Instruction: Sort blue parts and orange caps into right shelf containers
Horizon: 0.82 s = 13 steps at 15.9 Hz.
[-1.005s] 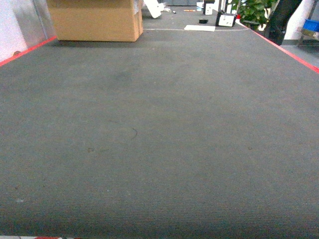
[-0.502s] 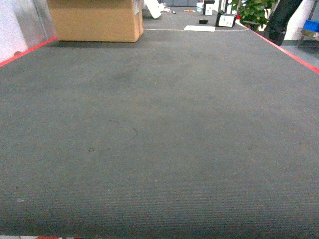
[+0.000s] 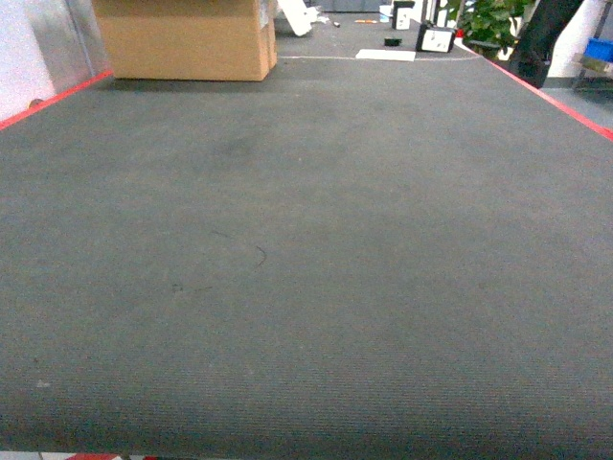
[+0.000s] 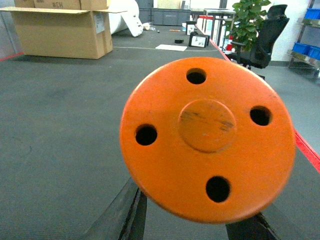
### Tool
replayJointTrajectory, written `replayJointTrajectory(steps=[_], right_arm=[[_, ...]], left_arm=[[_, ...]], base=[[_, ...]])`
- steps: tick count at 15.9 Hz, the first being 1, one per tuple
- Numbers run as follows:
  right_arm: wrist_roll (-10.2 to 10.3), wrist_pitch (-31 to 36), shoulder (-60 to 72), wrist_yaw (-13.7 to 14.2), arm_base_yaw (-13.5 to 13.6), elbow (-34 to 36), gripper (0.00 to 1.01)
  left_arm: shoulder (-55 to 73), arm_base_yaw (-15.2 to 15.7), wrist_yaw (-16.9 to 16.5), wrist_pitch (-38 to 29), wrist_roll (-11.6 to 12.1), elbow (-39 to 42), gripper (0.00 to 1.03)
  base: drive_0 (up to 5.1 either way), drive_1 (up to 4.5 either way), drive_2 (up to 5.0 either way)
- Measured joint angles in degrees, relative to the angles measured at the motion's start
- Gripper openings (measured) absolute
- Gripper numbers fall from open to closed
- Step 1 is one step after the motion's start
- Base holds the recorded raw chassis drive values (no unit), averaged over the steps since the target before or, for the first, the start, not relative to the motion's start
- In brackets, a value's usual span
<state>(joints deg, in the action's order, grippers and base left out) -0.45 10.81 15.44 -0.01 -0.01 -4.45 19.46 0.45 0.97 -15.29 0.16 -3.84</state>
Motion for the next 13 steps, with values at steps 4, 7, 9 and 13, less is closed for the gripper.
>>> replayJointTrajectory(steps=[4,7,9,13], right_arm=[[0.00,-2.05,-3.76,0.00,0.00,1.75,0.39],[0.04,-12.90,-14.69,-0.04,0.00,3.69,0.39],[0.07,-11.76,-15.15,0.09,0.00,3.67,0.39],[0.07,-11.23,-15.17,0.00,0.00,3.67,0.39]], left_arm=[[-4.79,-0.55,-0.96,3.17,0.00,1.53,0.44],[-8.15,-0.55,-0.98,4.28,0.00,3.30,0.44],[-10.10,-0.55,-0.96,6.25,-0.02,3.30,0.44],[-18.84,-0.55,-0.96,15.98,0.00,3.28,0.44]], base=[[0.0,0.00,0.0],[0.0,0.00,0.0],[0.0,0.00,0.0],[0.0,0.00,0.0]])
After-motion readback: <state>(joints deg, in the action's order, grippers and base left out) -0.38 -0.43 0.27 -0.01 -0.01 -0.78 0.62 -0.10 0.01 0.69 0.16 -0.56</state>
